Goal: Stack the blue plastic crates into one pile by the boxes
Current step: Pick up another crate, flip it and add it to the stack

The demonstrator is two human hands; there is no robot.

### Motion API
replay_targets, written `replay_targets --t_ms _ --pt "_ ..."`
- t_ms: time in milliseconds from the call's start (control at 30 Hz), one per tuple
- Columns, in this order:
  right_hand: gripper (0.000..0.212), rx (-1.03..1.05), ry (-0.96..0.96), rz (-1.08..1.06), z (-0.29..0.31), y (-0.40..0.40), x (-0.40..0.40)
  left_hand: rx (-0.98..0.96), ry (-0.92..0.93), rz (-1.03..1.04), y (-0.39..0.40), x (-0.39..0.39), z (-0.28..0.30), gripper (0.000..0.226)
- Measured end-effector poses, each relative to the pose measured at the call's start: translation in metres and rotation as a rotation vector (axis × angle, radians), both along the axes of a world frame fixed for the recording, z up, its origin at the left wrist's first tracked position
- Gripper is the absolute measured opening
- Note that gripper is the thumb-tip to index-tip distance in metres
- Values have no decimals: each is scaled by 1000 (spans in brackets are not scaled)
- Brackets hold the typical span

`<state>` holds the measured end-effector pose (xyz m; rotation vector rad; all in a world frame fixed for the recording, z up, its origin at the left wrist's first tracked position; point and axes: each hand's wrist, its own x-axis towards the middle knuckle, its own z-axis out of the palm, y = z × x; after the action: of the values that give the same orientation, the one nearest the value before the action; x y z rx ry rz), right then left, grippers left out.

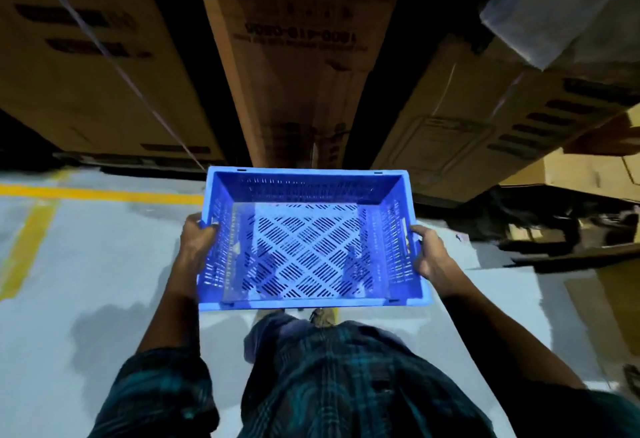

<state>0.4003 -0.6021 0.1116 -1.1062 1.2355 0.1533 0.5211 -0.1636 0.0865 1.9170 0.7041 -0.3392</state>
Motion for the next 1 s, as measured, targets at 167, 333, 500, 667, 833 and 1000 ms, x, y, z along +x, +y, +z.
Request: replay_targets --t_ms 167,333,500,667,833,1000 --pt "41 -228 19 102 -20 13 -17 147 38 -31 5 -28 -7 42" --pt "45 -518 225 384 -11 38 -52 287 297 -14 4 -60 -11 58" --pt "44 -504 257 371 -32 39 -63 332 368 -61 14 -45 -10 44" --pt "50 -481 205 206 -25 43 -30 279 263 -114 17 -20 2 17" --pt "41 -440 112 24 -12 57 -6 268 158 -162 26 -1 9 19" --pt "44 -375 58 -25 -15 68 -7 231 49 -180 38 2 13 24"
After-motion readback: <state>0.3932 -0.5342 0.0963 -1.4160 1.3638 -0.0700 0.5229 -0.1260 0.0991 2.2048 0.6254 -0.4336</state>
